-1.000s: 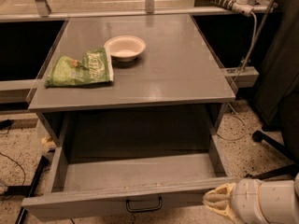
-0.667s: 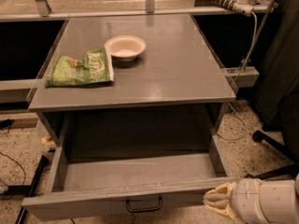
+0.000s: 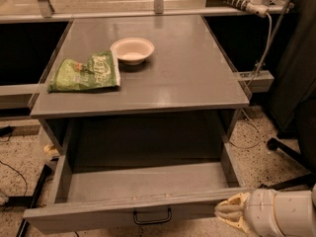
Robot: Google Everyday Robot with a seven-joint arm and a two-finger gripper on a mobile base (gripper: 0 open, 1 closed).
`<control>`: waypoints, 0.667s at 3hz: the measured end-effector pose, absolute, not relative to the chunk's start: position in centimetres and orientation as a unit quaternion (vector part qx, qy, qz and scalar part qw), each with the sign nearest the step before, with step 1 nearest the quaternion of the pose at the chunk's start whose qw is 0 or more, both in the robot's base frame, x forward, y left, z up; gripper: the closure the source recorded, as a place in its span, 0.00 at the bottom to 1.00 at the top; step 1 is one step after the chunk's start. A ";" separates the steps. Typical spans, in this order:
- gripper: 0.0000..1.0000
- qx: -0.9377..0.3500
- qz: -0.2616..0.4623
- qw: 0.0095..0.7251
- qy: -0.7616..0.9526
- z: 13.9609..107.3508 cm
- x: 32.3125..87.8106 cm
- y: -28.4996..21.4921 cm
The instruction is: Close top drawer
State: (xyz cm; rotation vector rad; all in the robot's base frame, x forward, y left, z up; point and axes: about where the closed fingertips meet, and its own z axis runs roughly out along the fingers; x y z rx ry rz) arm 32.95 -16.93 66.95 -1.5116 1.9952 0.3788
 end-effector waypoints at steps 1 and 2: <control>0.11 -0.569 0.142 0.303 0.751 67.1 33.0 -16.9; 0.00 -0.575 0.147 0.315 0.741 67.1 34.0 -15.8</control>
Offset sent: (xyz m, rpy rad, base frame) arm 0.0376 0.0349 0.0012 0.0784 -0.0682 0.0565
